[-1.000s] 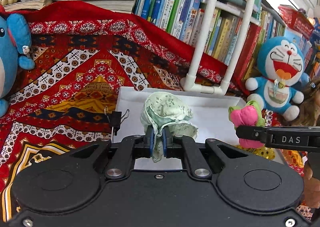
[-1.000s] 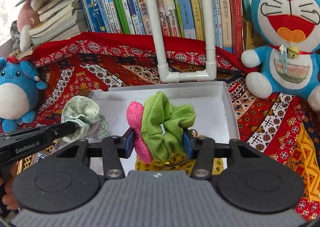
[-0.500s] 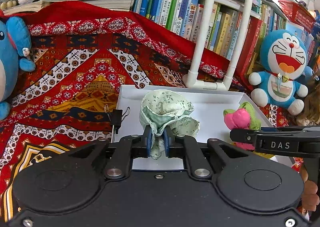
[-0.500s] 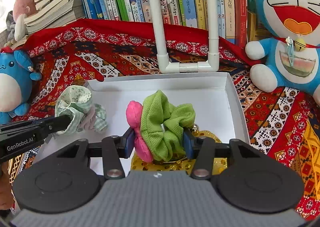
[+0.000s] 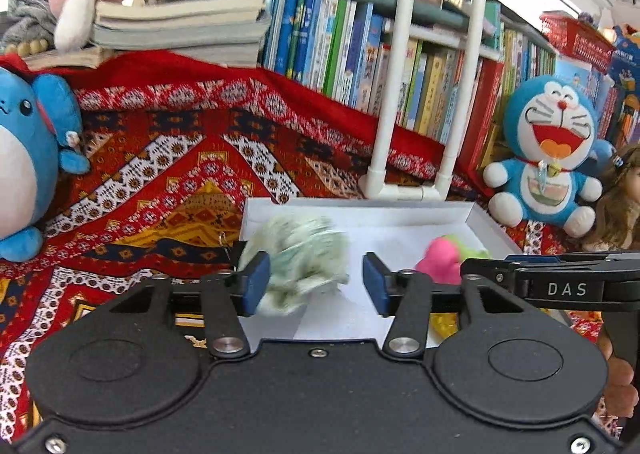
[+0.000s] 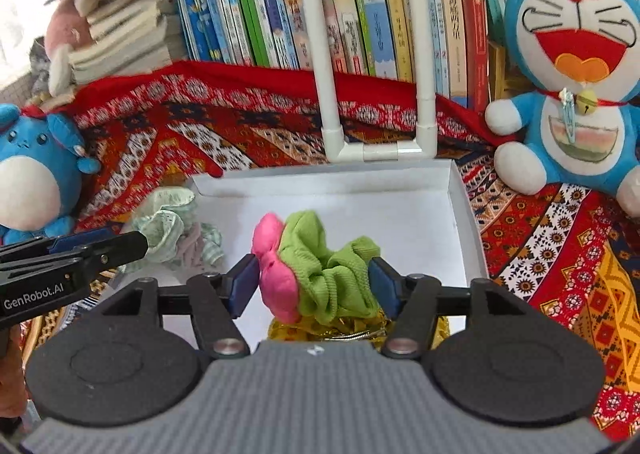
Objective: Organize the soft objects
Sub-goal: 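Lift both open tools up out of the white box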
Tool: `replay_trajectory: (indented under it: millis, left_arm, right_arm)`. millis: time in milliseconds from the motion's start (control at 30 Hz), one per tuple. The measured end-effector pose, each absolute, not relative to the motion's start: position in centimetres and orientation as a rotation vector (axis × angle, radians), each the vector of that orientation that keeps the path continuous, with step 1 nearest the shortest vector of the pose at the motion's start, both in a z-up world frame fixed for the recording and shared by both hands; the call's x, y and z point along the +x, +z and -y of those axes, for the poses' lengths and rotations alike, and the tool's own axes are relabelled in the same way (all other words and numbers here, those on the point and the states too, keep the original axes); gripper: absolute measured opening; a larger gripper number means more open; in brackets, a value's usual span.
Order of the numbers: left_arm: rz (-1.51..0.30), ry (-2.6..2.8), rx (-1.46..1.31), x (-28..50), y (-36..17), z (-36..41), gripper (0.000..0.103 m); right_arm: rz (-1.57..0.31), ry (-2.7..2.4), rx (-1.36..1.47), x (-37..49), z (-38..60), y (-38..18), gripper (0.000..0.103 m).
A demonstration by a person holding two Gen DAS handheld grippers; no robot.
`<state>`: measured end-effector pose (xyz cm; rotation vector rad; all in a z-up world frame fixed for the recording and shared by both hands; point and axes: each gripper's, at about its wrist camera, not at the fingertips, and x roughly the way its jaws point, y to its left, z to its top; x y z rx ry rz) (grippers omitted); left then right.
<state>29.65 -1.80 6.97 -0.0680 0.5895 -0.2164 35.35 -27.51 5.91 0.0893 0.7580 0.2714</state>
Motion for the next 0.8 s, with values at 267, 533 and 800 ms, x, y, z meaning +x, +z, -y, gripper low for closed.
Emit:
replay_trajectory:
  millis: [267,533,800]
  left_arm:
    - [-0.521,-0.225,-0.111,25.2,9.2,0.3,0.068]
    - [-0.429,-0.225,-0.14,18.9,10.4,-1.8,0.081]
    - [-0.375,-0.243,-0.095,13.5,9.9,-2.1,0.089]
  right_arm:
    - [-0.63,0.31,0.066,31.0,28.2,9.3,0.087]
    - [-0.531,0.353,0.058,25.4,29.8,11.2,0.097]
    - [-0.47,0.373,0.044,21.2,31.0,11.8,0.103]
